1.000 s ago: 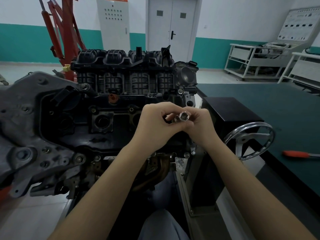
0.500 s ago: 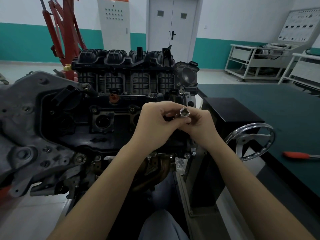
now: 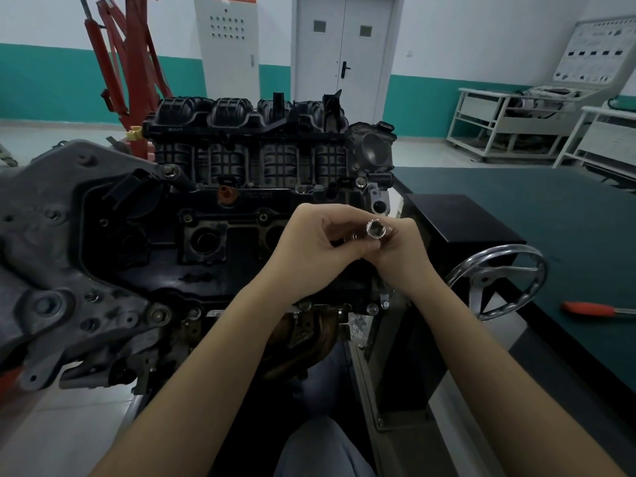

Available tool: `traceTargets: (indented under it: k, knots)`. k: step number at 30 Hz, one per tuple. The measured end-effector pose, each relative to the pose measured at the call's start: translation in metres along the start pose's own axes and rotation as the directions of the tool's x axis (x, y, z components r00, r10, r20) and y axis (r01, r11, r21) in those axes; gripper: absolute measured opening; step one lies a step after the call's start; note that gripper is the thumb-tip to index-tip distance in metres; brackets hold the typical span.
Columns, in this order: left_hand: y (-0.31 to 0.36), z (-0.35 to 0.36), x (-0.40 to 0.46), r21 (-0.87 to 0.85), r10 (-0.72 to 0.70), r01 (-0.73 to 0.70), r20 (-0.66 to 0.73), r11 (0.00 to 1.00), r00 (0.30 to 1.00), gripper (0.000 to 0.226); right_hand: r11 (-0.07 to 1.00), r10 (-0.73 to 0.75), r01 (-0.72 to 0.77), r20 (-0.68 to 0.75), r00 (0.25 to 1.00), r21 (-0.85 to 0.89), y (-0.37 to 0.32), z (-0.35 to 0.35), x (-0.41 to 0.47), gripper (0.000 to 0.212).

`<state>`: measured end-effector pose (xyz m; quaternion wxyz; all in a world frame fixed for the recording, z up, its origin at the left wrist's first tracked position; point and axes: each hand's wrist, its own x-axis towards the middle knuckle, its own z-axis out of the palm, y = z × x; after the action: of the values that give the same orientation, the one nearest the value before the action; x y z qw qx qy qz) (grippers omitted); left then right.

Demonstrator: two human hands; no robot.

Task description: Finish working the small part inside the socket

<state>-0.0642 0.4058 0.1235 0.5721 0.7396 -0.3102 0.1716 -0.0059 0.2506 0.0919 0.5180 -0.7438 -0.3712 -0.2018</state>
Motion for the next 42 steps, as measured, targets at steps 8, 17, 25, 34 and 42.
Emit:
traceTargets:
  k: [8, 17, 25, 34, 42]
  knots:
    - [0.0003, 0.0006, -0.0014, 0.058, -0.011, 0.017, -0.098, 0.998, 0.995, 0.022, 0.998, 0.030, -0.033, 0.061, 0.998, 0.055, -0.0014, -0.0014, 0.0001, 0.031]
    - [0.0010, 0.0031, -0.0023, 0.102, -0.017, 0.031, -0.140, 0.994, 0.990, 0.021, 0.991, 0.047, -0.051, 0.032, 0.998, 0.125, -0.0011, -0.0032, -0.0013, 0.031]
    - [0.0010, 0.0039, -0.0014, 0.074, -0.015, 0.020, -0.070, 0.997, 0.997, 0.024, 0.993, 0.060, -0.057, -0.023, 0.998, 0.103, -0.0007, -0.0014, -0.0007, 0.025]
    - [0.0027, 0.0004, -0.0006, -0.039, -0.031, 0.030, -0.013, 0.999, 0.999, 0.029, 0.999, 0.039, -0.037, -0.032, 0.999, 0.039, -0.0019, -0.0015, -0.0007, 0.025]
    - [0.0016, 0.0023, 0.0013, 0.020, -0.024, 0.026, -0.092, 0.999, 0.995, 0.027, 0.993, 0.054, -0.056, 0.015, 0.998, 0.108, -0.0030, -0.0037, -0.0013, 0.038]
